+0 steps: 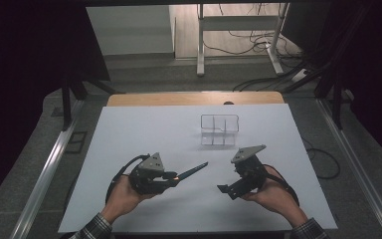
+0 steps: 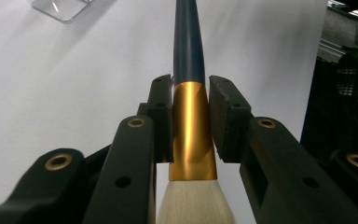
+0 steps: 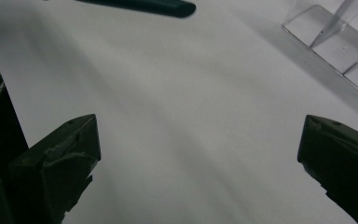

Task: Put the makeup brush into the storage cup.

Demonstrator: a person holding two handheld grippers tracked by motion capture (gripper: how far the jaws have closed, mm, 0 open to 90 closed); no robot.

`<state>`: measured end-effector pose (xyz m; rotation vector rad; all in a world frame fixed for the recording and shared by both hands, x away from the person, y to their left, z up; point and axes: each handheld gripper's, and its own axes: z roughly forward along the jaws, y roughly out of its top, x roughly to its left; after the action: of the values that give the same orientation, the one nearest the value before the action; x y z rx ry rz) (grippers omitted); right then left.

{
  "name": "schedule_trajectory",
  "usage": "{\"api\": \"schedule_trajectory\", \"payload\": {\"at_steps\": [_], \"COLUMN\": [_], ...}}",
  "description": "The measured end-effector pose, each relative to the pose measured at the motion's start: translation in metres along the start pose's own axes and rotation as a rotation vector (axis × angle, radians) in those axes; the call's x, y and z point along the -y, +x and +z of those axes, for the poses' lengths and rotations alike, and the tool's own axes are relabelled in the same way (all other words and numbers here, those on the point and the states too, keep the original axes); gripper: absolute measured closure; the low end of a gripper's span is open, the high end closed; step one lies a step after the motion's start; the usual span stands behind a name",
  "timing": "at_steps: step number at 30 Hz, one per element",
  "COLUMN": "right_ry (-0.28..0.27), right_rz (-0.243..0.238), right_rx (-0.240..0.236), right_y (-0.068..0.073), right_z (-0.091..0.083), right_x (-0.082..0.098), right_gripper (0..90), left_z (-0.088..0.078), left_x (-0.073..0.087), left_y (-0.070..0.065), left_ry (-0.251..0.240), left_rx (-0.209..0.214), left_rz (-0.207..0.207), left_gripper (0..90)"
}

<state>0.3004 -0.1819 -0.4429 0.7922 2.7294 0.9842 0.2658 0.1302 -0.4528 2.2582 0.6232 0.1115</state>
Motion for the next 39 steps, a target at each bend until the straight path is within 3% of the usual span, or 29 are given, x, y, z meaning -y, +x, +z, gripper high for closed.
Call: {"api": "schedule_trajectory", "payload": {"at_steps": [8,10,17,39], "right_ry": [0.021,0.024,0.023,0.119], "right_rz": [-0.042,-0.051,-0.101,-0.294], "right_rx": [-0.030,-0.029,-0.048,-0.107], "right_y": [0.003,0.004,0.010,0.031], "right_z": [0.009,0.011,0.018,0.052], "right_x": [-0.010,-0.013,-0.026,-0.052], "right_gripper": [0.4,1.3,5.5,27.1], "left_z": [0.005,0.006,0.009,0.016], "left_x": [-0.001,-0.002,-0.003,-0.006], "left_y": [-0.002,-0.001,-0.003,-0.004], "left_ry": [0.010,0.028,0.035,0.066], "left_rx": [0.022,0.027,0.040,0.071], "left_rz": [-0.001,0.021,0.026,0.024], "left_gripper": [72.2,72.2,72.3,72.2]}}
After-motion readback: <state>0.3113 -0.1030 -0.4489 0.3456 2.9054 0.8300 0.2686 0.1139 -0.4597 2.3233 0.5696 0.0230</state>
